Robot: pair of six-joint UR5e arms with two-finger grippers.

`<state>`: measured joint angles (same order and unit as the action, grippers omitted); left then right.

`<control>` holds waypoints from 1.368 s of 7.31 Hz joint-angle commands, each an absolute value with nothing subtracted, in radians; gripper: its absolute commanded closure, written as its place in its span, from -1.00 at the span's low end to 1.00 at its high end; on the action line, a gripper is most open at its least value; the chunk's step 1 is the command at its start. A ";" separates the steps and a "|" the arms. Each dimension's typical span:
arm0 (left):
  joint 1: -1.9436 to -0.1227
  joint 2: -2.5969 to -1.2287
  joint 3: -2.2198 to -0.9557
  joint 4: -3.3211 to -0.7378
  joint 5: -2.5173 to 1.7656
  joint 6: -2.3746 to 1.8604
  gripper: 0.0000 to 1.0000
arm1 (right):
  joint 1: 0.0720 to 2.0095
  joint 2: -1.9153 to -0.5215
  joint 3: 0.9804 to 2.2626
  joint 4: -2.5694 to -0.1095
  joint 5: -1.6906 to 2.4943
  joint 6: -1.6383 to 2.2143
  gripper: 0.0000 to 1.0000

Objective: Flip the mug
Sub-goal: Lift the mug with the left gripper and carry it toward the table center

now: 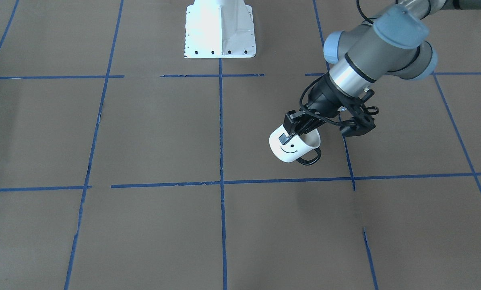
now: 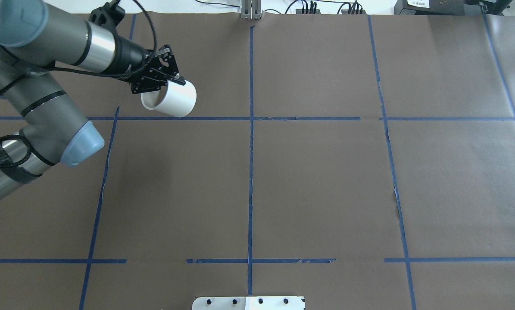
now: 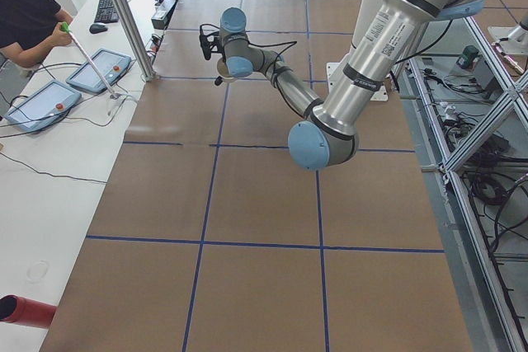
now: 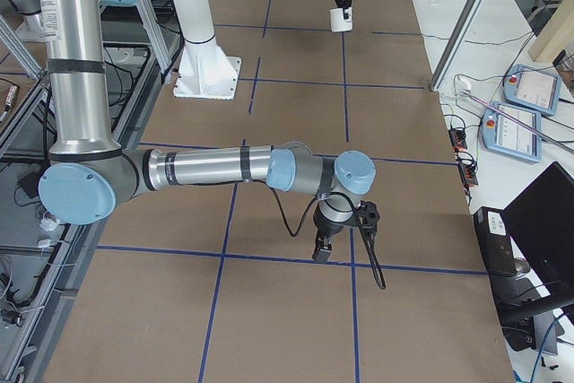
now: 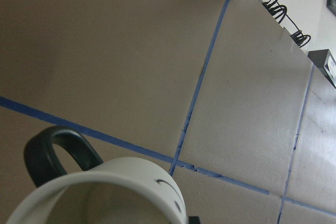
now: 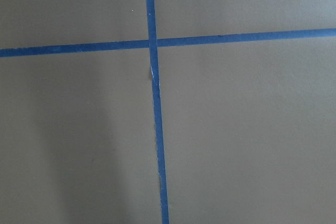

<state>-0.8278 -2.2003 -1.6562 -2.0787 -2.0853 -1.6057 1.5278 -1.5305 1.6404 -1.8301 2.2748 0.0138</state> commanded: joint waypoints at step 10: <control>-0.554 -2.632 -1.238 -1.605 -1.918 -1.304 1.00 | 1.528 -1.531 1.641 -1.830 2.275 0.014 -1.00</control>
